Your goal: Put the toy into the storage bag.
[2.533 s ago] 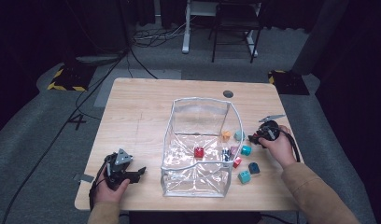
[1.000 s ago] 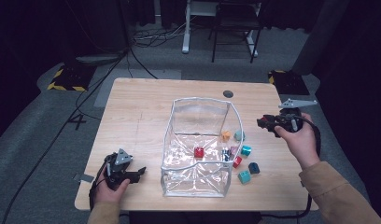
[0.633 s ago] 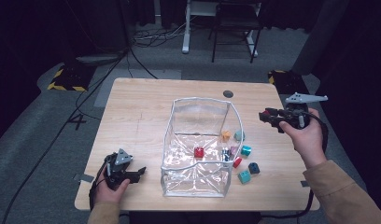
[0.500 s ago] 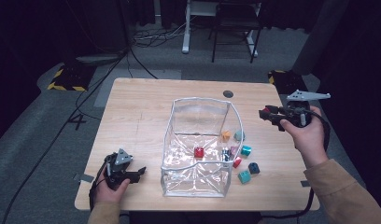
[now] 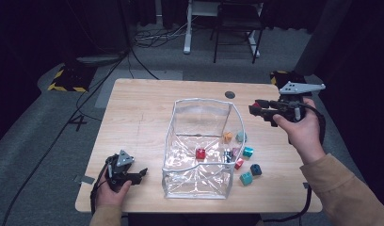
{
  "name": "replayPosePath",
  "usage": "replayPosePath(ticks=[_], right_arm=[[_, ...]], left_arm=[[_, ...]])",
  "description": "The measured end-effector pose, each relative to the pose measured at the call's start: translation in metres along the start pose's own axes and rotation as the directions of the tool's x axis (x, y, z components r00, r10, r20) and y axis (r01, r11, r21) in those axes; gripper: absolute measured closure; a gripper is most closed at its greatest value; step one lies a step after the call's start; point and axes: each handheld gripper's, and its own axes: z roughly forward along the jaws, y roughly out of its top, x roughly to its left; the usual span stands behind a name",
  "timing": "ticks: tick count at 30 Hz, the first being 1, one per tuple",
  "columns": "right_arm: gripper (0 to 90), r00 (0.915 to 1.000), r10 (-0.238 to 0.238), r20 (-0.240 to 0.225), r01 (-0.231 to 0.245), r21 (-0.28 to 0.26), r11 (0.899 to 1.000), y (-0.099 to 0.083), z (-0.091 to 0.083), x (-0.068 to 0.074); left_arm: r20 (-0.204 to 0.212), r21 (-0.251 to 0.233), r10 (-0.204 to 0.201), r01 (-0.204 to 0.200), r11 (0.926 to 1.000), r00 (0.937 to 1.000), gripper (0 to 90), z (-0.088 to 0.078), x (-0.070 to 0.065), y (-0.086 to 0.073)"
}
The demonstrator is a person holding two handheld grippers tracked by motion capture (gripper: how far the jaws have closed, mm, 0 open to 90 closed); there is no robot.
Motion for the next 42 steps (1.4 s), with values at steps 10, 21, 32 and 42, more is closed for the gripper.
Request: replayPosePath(ticks=[10,21,32,42], right_arm=[[59.1,0.9954,-0.045,-0.084,0.044,-0.007,0.999,0.025,0.022,0.028],[59.1,0.9863,-0.073,-0.148,0.075,0.004,0.997,0.04,0.046,0.057],[59.1,0.9764,-0.075,-0.202,0.081,0.021,0.997,0.05,0.069,0.082],[59.1,0.9672,-0.078,-0.242,0.096,0.066,0.993,0.051,0.096,0.102]], left_arm=[[0.0,0.001,-0.001,0.001,1.0,1.0,25.5,0.0,0.0,0.0],[0.003,0.001,0.006,-0.006,1.0,1.0,24.8,0.001,0.001,0.001],[0.006,0.001,-0.001,0.001,1.0,1.0,24.5,0.002,0.0,0.002],[0.008,0.001,0.0,0.0,1.0,1.0,24.5,0.002,0.001,0.002]])
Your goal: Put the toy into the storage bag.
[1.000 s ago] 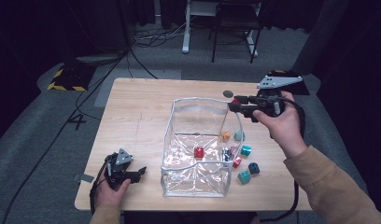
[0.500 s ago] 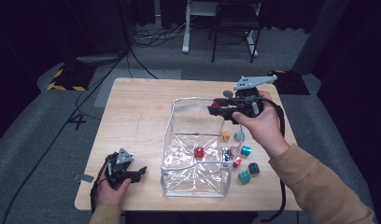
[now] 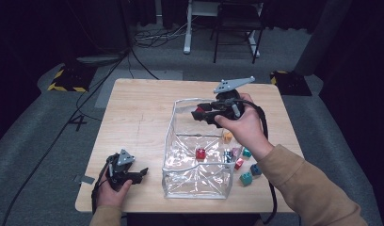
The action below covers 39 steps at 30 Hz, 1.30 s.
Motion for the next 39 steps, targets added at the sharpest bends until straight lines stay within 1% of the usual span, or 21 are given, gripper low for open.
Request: replayPosePath(ticks=[6,10,13,16,18,19,22,24,25,27,28,29,30,31,32,33,34,36,39], right_arm=[[59.1,0.9997,-0.014,-0.018,0.015,0.048,0.999,-0.001,0.019,0.008],[59.1,0.9996,-0.018,-0.023,0.02,0.1,0.995,-0.005,0.034,0.013],[59.1,0.9996,-0.01,-0.027,0.014,0.133,0.991,-0.009,0.042,0.014],[59.1,0.9994,-0.002,-0.035,0.008,0.174,0.985,-0.014,0.051,0.015],[59.1,0.999,0.001,-0.044,0.008,0.206,0.979,-0.016,0.056,0.017],[59.1,0.9989,0.004,-0.046,0.006,0.221,0.975,-0.017,0.059,0.018],[59.0,0.9986,-0.004,-0.054,0.019,0.279,0.96,-0.022,0.065,0.019],[59.1,0.9982,0.0,-0.06,0.018,0.301,0.953,-0.025,0.068,0.019],[59.1,0.9981,0.005,-0.061,0.014,0.308,0.951,-0.026,0.069,0.019],[58.7,0.9979,0.009,-0.063,0.011,0.308,0.951,-0.027,0.07,0.019],[54.7,0.9977,0.014,-0.067,0.007,0.311,0.95,-0.027,0.07,0.019],[47.0,0.997,0.025,-0.074,0.0,0.316,0.949,-0.028,0.07,0.018],[42.1,0.9962,0.041,-0.077,-0.015,0.314,0.949,-0.028,0.071,0.018],[39.2,0.9961,0.042,-0.077,-0.017,0.3,0.954,-0.028,0.07,0.017],[36.6,0.9966,0.041,-0.072,-0.018,0.292,0.956,-0.028,0.069,0.017],[36.0,0.9969,0.04,-0.068,-0.02,0.273,0.962,-0.027,0.067,0.016],[36.0,0.9969,0.043,-0.066,-0.025,0.262,0.965,-0.026,0.064,0.016],[35.9,0.9974,0.042,-0.058,-0.029,0.22,0.975,-0.022,0.056,0.014],[36.0,0.9987,0.029,-0.042,-0.022,0.174,0.984,-0.016,0.045,0.012]], left_arm=[[-0.001,0.0,0.001,-0.001,1.0,1.0,24.5,0.0,0.0,0.0],[-0.001,0.0,0.003,-0.003,1.0,1.0,24.5,0.0,0.0,0.0],[0.0,0.0,0.0,0.0,1.0,1.0,24.5,0.0,0.0,0.0],[-0.001,0.001,0.003,-0.003,1.0,1.0,24.5,0.0,0.0,0.0],[0.001,0.0,-0.002,0.002,1.0,1.0,24.5,0.0,0.0,0.0],[0.0,0.001,0.002,-0.002,1.0,1.0,24.5,0.0,0.0,0.0],[0.0,0.0,0.0,0.0,1.0,1.0,24.5,0.0,0.0,0.0],[0.001,0.001,0.0,0.0,1.0,1.0,24.4,0.0,0.0,0.0],[0.001,0.0,-0.001,0.001,1.0,1.0,24.5,0.0,0.0,0.0],[0.0,0.0,0.0,0.0,1.0,1.0,24.5,0.0,0.0,0.0],[0.0,0.0,0.0,0.0,1.0,1.0,24.4,0.0,0.0,0.0],[0.001,0.0,-0.001,0.001,1.0,1.0,24.5,0.0,0.0,0.0],[0.001,0.0,-0.001,0.001,1.0,1.0,24.5,0.0,0.0,0.0],[0.0,0.0,0.0,0.0,1.0,1.0,24.5,0.0,0.0,0.0],[0.0,0.0,-0.001,0.001,1.0,1.0,24.5,0.0,0.0,0.0],[0.001,0.0,-0.001,0.001,1.0,1.0,24.5,0.0,0.0,0.0],[0.0,0.0,-0.001,0.001,1.0,1.0,24.4,0.0,0.0,0.0],[0.001,0.0,-0.001,0.001,1.0,1.0,24.5,0.0,0.0,0.0],[0.0,0.0,0.0,0.0,1.0,1.0,24.5,0.0,0.0,0.0]])
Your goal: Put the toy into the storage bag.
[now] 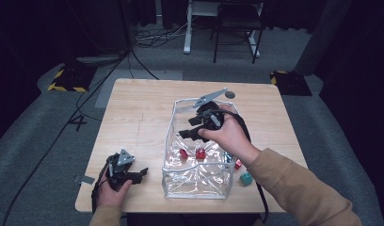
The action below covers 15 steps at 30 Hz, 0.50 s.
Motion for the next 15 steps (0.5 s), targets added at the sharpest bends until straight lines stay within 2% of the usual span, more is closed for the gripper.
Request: replayPosePath(ticks=[7,9,11,15], right_arm=[[37.2,0.9993,-0.006,0.037,0.009,-0.091,0.996,0.006,-0.031,-0.002],[37.4,0.9988,-0.002,0.049,0.007,-0.102,0.995,0.006,-0.039,-0.004],[37.5,0.9962,-0.009,0.087,0.018,-0.107,0.994,0.005,-0.046,-0.008],[38.0,0.9938,0.005,0.111,0.009,-0.127,0.992,0.001,-0.058,-0.016]], left_arm=[[0.002,0.001,-0.002,0.002,1.0,1.0,24.5,0.0,0.0,0.0],[0.001,0.001,-0.002,0.002,1.0,1.0,24.5,0.0,0.0,0.0],[0.001,0.001,-0.002,0.002,1.0,1.0,24.4,0.0,0.0,0.0],[0.002,0.001,-0.002,0.002,1.0,1.0,24.5,0.0,0.0,0.0]])
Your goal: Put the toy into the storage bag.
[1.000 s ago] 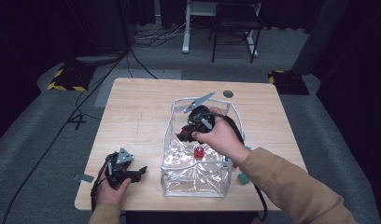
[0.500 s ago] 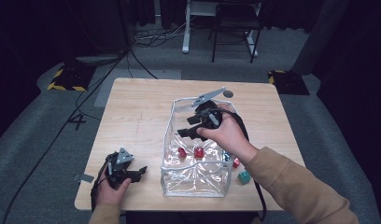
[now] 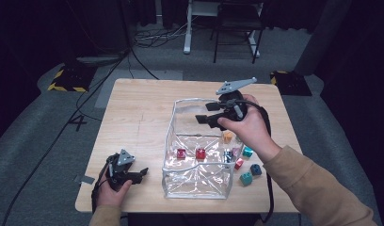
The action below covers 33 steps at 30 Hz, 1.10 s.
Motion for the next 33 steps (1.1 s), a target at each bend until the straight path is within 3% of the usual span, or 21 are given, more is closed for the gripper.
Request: replayPosePath(ticks=[7,15,20,26,33], right_arm=[[38.0,0.9977,0.043,0.053,-0.041,-0.033,0.999,-0.006,-0.022,-0.023],[37.5,0.9886,0.093,0.118,-0.087,-0.059,0.994,-0.016,-0.043,-0.049],[36.4,0.9804,0.129,0.149,-0.121,-0.064,0.991,-0.022,-0.05,-0.066],[35.4,0.9641,0.166,0.207,-0.153,-0.078,0.985,-0.03,-0.058,-0.087],[35.3,0.9525,0.212,0.218,-0.195,-0.099,0.976,-0.043,-0.06,-0.104]], left_arm=[[-0.001,-0.001,0.001,-0.001,1.0,1.0,24.5,0.0,0.0,0.0],[0.003,0.0,0.0,0.0,1.0,1.0,24.4,0.0,0.0,0.0],[0.002,0.0,0.0,0.0,1.0,1.0,24.4,0.0,0.0,0.0],[0.001,-0.004,-0.001,0.001,1.0,1.0,24.5,0.0,0.0,0.0],[-0.001,-0.001,0.001,-0.001,1.0,1.0,24.4,0.0,0.0,0.0]])
